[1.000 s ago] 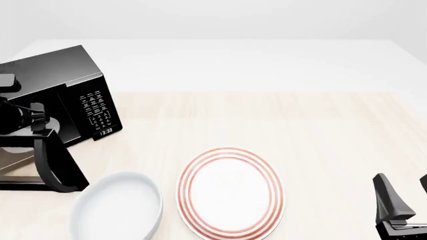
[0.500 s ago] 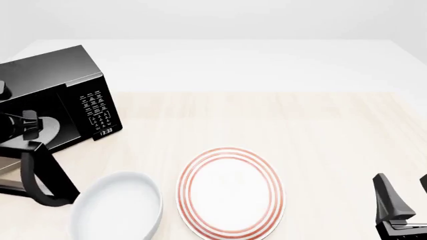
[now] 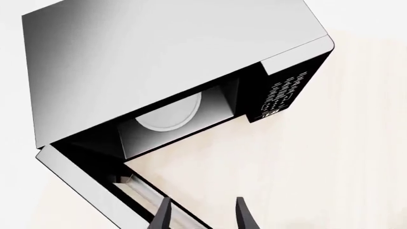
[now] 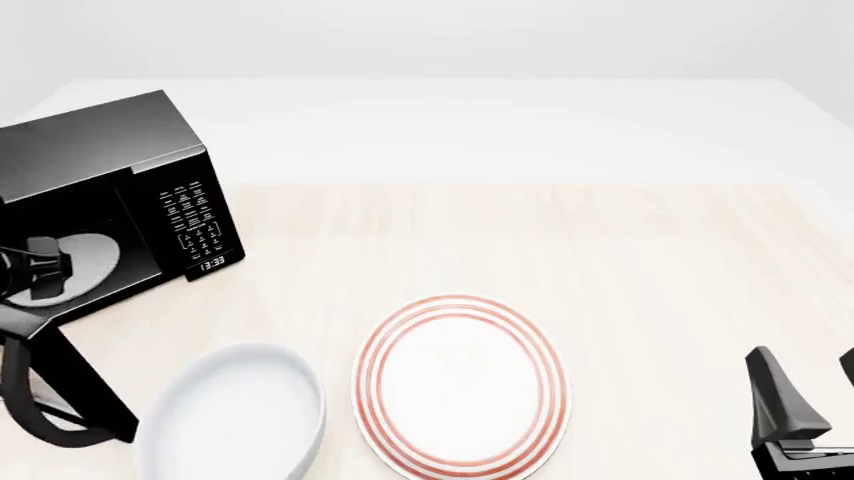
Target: Open the microwave.
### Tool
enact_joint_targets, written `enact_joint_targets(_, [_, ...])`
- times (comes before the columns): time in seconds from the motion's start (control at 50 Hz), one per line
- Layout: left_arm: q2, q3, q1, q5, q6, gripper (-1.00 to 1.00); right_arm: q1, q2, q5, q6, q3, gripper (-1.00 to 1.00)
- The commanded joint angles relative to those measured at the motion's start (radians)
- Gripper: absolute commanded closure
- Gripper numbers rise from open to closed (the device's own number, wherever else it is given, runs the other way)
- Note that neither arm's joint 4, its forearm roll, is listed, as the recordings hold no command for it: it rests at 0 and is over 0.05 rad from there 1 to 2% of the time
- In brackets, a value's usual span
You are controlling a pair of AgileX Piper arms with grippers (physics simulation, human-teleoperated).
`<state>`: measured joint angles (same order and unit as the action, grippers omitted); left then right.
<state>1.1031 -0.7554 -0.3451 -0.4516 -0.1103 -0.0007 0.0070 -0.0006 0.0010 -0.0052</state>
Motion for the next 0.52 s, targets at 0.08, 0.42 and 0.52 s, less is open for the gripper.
enact_joint_targets(0.08, [-0.034,0.021,-0.010,-0.019,0.002,-1.00,0.000,0.000,0.000,0.000,0.000,-1.00])
enact_joint_targets(0.42, [-0.063,0.037,-0.031,-0.034,0.003,-1.00,0.000,0.000,0.000,0.000,0.000,-1.00])
enact_joint_targets(0.52, [-0.076,0.045,-0.040,-0.041,0.002,-1.00,0.000,0.000,0.000,0.000,0.000,-1.00])
